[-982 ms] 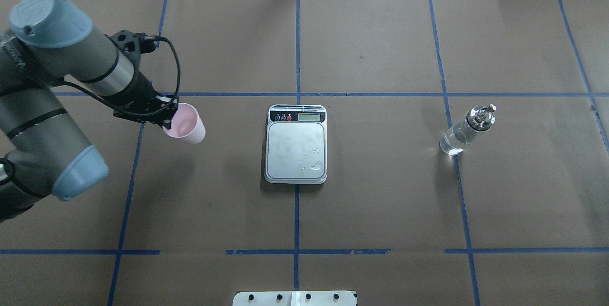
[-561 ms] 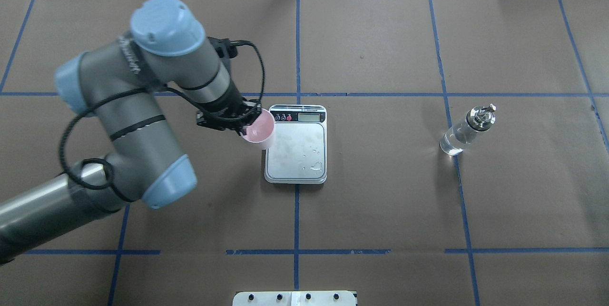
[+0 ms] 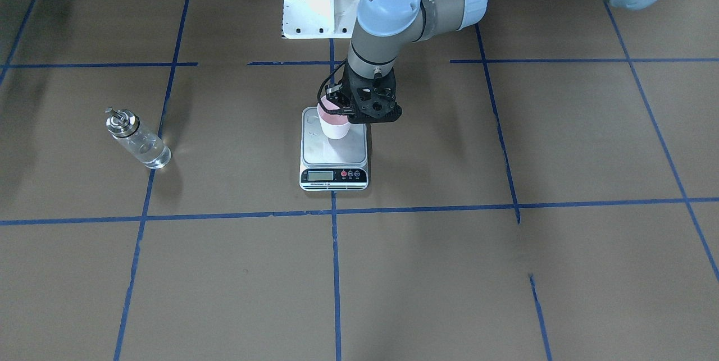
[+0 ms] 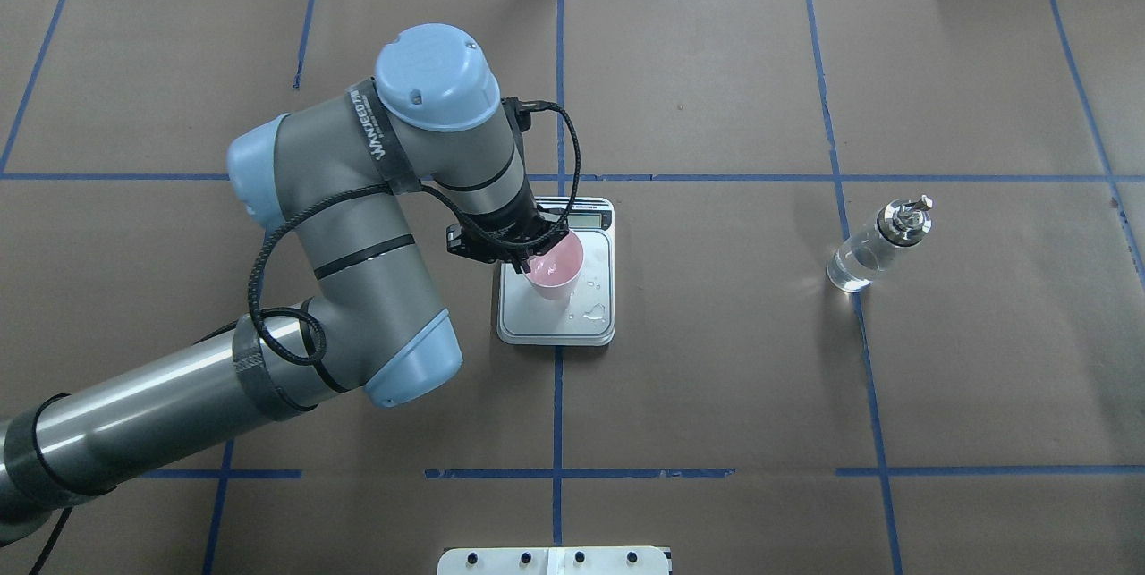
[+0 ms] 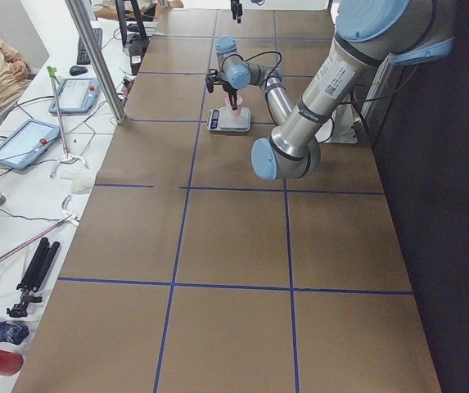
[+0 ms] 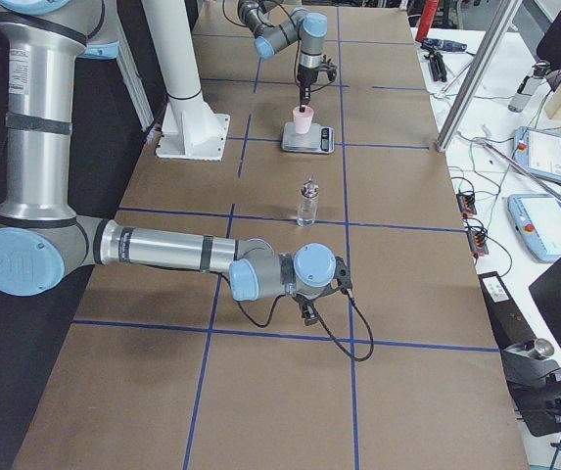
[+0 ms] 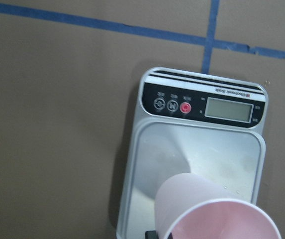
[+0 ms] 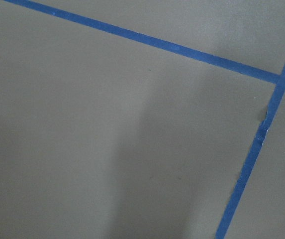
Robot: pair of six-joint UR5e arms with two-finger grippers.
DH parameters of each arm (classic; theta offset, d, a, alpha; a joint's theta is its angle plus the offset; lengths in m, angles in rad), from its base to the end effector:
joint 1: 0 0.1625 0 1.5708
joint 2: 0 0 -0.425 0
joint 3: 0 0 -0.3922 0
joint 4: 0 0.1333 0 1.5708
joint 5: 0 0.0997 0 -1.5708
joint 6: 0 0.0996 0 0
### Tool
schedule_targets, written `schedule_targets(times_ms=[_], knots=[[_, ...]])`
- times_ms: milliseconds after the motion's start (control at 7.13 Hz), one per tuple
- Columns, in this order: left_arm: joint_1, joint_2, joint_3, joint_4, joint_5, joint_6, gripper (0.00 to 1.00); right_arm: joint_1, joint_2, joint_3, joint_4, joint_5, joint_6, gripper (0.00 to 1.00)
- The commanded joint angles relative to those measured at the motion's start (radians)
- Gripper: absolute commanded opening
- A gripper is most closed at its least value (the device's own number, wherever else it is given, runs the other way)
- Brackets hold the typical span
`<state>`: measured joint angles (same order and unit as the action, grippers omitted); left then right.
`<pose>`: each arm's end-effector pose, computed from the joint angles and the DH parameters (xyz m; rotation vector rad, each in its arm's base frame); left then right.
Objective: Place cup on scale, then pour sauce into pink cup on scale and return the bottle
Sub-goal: 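Lower the pink cup onto the scale platform with the left gripper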
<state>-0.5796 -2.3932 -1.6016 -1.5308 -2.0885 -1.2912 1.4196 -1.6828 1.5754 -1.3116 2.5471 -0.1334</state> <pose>0.5403 -0.4541 0.1433 -0.1131 0.9242 -0.0676 -0.0175 -0.4519 0.6669 0.1315 -0.9804 -0.3352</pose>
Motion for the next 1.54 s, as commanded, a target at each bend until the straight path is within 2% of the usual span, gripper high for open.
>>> schedule_targets(times_ms=[0,842,1122,1262,1403], knots=[[0.013,-0.012,0.020,0.000,0.025,0.001,0.00,-0.001,0.000,-0.002,0.000,0.004,0.000,1.00],[0.014,-0.015,0.025,-0.008,0.064,0.009,0.00,-0.001,0.000,0.001,0.003,0.004,0.000,1.00],[0.014,-0.012,0.048,-0.043,0.062,0.009,0.15,-0.001,0.002,0.002,0.003,0.004,0.000,1.00],[0.014,-0.012,0.048,-0.051,0.061,0.009,0.17,-0.001,0.006,0.002,0.003,0.004,0.000,1.00],[0.014,-0.011,0.039,-0.051,0.059,0.010,0.28,-0.001,0.008,0.002,0.003,0.004,0.000,1.00]])
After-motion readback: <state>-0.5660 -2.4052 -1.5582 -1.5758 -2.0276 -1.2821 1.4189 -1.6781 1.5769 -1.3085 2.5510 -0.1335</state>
